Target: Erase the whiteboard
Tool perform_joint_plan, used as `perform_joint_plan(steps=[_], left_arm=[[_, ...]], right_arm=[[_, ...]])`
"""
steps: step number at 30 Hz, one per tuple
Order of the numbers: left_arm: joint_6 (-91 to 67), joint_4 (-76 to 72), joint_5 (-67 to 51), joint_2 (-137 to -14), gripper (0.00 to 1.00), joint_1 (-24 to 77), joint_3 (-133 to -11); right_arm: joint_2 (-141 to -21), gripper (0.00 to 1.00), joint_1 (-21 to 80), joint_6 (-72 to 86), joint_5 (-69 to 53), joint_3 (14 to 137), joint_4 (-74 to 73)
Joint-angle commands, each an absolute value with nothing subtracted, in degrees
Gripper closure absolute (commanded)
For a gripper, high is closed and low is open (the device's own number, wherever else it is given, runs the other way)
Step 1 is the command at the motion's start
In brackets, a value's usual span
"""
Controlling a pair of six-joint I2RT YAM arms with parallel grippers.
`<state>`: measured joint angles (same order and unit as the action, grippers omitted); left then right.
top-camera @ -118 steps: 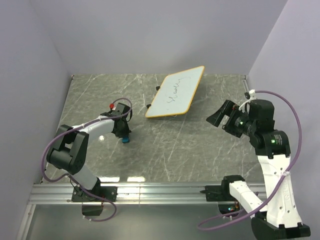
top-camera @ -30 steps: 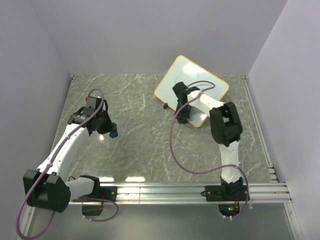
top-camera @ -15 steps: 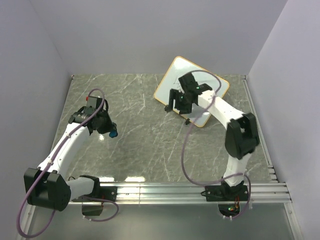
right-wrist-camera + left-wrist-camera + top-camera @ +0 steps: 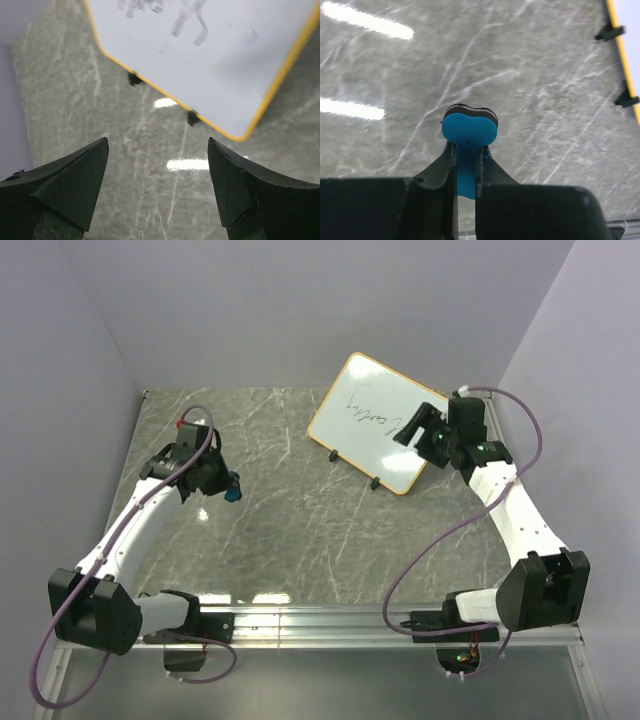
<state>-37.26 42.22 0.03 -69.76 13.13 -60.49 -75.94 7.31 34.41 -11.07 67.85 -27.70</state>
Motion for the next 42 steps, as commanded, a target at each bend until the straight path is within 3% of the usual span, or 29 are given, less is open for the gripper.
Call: perform_joint_plan(steps=[1,6,10,18,27,37,42], left_arm=[[-37.9,38.8,-0.2,-73.1,1.0,16.1,-66.3],[-38.5,38.2,1.2,-78.6,1.0,20.0,-72.4],[-37.6,37.4,-0.3,-86.4,1.0,20.7,-80.1],[-37.9,39.5,-0.2,-104.3,1.0,21.4,-100.4],[-41.1,36.9,-8.8,-107.5,1.0,19.2,-98.9],[-39.5,38.5,-7.5,-102.8,1.0,15.6,-93.4],[-37.0,38.9,-4.8,-100.4,1.0,15.6,-92.7]], right_arm=[[-71.3,0.13,3.5,39.6,-9.9,62.8,-24.0],[-70.0,0.16,-6.5,45.4,-17.0,54.6,-15.2],[-71.7,0.15,-10.0,42.8,-19.0,54.8,-13.9],[-81.0,0.15,-16.1,44.0,-34.4,56.5,4.6],[-91.2,0.16,-17.1,42.3,-36.1,64.5,8.9],[-104.8,0.2,-13.9,45.2,-40.3,71.4,18.4],[-106.9,0.37,-12.5,44.6,-42.0,74.2,18.7]])
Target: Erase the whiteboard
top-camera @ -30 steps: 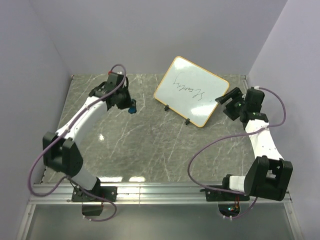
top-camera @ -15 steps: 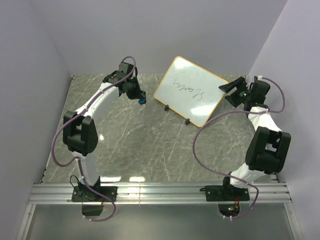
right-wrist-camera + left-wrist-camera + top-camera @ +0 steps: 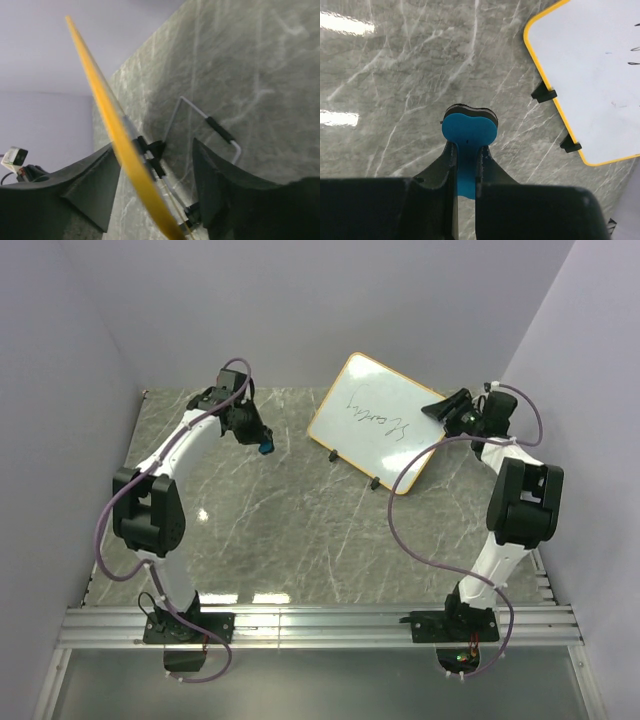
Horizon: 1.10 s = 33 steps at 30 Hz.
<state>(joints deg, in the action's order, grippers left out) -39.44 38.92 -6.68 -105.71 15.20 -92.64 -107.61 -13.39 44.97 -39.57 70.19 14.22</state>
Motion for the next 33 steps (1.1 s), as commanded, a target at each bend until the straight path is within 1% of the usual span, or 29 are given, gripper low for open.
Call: perform_joint_plan(steps=[1,2,3,5,8,10,11,12,13,16,22,25,26,29,33], left_arm=[[-36.6,38.9,-4.5,-100.0,1.0,15.6,-92.7],[-36.1,38.6,-4.2,-99.8,1.0,15.6,-92.7],[-35.3,38.3,-4.2,-99.7,1.0,15.6,-93.2],[-34.8,37.2,-4.7,-99.9,1.0,15.7,-93.9],[-34.2,36.3,-5.0,-101.4,1.0,16.7,-96.2],[-34.4,35.2,-5.3,-102.7,1.0,17.4,-97.7],[-34.3,34.6,-5.4,-103.3,1.0,18.4,-98.1],[-34.1,33.5,-5.5,-104.3,1.0,19.0,-98.8],[-34.2,32.5,-6.0,-104.8,1.0,19.4,-99.1],[-34.1,28.4,-9.0,-106.5,1.0,22.0,-99.8],[-31.2,23.8,-14.9,-112.1,1.0,26.9,-106.6],[-30.0,22.2,-19.5,-114.1,1.0,29.0,-109.0],[-29.7,20.9,-22.6,-114.5,1.0,29.8,-109.2],[-29.8,18.6,-26.5,-114.8,1.0,31.8,-109.0],[-28.7,17.9,-33.6,-117.2,1.0,35.0,-111.5]], right_arm=[[-106.6,0.4,-12.2,44.0,-42.2,74.4,18.1],[-105.3,0.43,-12.0,43.6,-42.2,74.0,17.0],[-104.3,0.5,-12.0,43.1,-42.0,73.5,16.4],[-100.7,0.54,-12.0,43.4,-40.7,70.4,16.3],[-96.6,0.65,-11.4,42.7,-38.3,68.1,13.1],[-95.8,0.78,-10.6,41.1,-37.3,68.1,10.6],[-96.0,0.79,-10.5,40.8,-36.9,68.4,8.6],[-96.0,0.84,-10.3,40.5,-36.7,68.5,7.8],[-96.2,0.85,-10.3,40.6,-36.8,68.5,7.3],[-95.6,0.99,-10.0,40.3,-36.3,68.6,5.2],[-92.4,1.0,-8.7,38.0,-36.7,66.1,1.7],[-89.4,1.0,-8.1,36.1,-37.0,61.5,1.2],[-87.6,1.0,-7.4,35.2,-37.0,59.1,0.6],[-83.8,1.0,-6.2,33.3,-36.8,54.9,-1.3],[-80.7,1.0,-5.3,33.0,-36.6,51.8,-2.8]])
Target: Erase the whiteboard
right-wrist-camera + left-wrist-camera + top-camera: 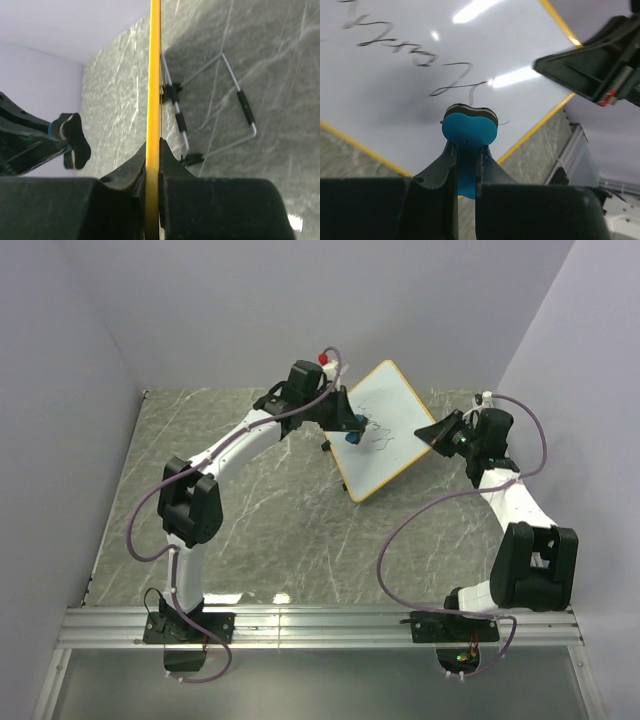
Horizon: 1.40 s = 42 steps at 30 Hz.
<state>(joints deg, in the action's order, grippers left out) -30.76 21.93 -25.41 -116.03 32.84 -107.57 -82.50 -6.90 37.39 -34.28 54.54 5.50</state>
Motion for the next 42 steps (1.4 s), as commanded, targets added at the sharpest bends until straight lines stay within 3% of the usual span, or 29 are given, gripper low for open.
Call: perform_joint_plan(steps=[1,10,15,42], left_arm=[[-28.5,17.8,-34.4,-117.6,1.0,36.4,-111.8],[-27.4,16.8,-35.8,-120.2,1.0,39.9,-111.9],[-26.2,19.5,-30.9,-123.5,1.0,41.0,-112.1],[-34.9,12.0,-42.1,-129.7,1.0,44.1,-113.0]], right_arm=[[-79.8,1.0,-5.3,33.2,-36.9,51.2,-3.2],[-77.2,1.0,-5.3,34.7,-35.6,53.7,-9.0],[-77.2,1.0,-5.3,37.4,-36.1,54.6,-9.3],[-83.1,1.0,-4.1,39.2,-34.5,57.4,-12.8]])
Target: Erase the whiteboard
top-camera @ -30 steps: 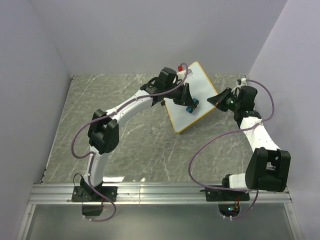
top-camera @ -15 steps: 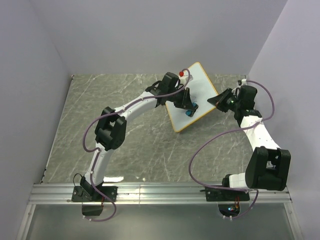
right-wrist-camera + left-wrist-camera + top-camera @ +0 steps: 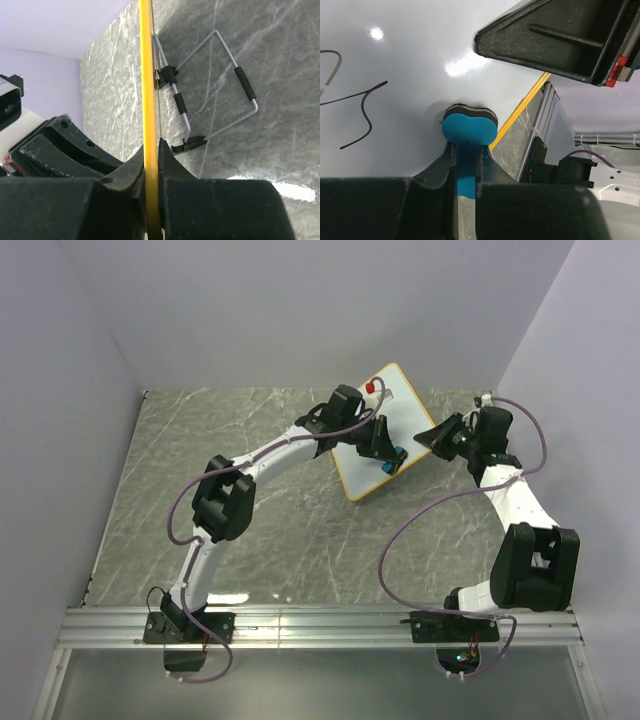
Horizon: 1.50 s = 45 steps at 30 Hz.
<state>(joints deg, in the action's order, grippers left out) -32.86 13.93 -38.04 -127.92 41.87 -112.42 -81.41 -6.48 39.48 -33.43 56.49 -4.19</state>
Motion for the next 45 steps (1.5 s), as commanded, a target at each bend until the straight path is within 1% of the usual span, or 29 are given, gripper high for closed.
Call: perform_joint_plan(steps=[1,7,14,21,27,30,32,35,36,38,42,45], left_arm=[[-34.7,12.3,-42.2,-130.5,1.0,44.1,-113.7],[-31.7,19.8,-33.8,-135.0,1.0,42.6,-119.5],[-28.0,25.7,-22.5,-140.0,1.0,39.0,-124.8],[-27.8,26.4,-19.9,-145.4,1.0,35.5,-127.1],[-28.5,25.0,-21.4,-150.4,1.0,33.3,-129.8],[-27.8,25.2,-23.5,-149.9,1.0,33.7,-129.6],[-27.3,25.2,-25.3,-148.4,1.0,34.3,-128.7],[-27.2,23.3,-31.3,-142.8,1.0,36.0,-122.3],[-27.0,21.8,-33.6,-139.3,1.0,37.2,-117.7],[-26.2,21.5,-35.2,-135.8,1.0,39.3,-112.5],[-26.4,23.5,-37.2,-128.6,1.0,42.1,-105.9],[-27.9,19.4,-38.5,-124.4,1.0,43.3,-99.8]], right_arm=[[-83.1,1.0,-4.1,39.1,-34.6,57.3,-12.8],[-81.2,1.0,-3.1,39.6,-36.3,55.2,-12.7],[-74.8,1.0,2.2,38.1,-38.6,52.4,-16.8],[-69.3,1.0,2.5,34.0,-39.5,52.5,-23.8],[-67.9,1.0,2.5,32.3,-41.5,52.7,-26.0],[-68.6,1.0,2.5,32.4,-41.5,51.9,-25.1],[-69.4,1.0,2.5,32.3,-40.3,52.1,-24.9],[-70.9,1.0,2.5,32.9,-38.9,52.9,-23.8],[-71.4,1.0,2.5,33.2,-38.5,53.2,-23.3],[-72.7,1.0,2.5,33.5,-37.6,54.2,-22.9],[-73.9,1.0,2.5,33.8,-36.6,55.9,-22.6],[-74.0,1.0,2.5,34.0,-36.1,56.2,-22.1]])
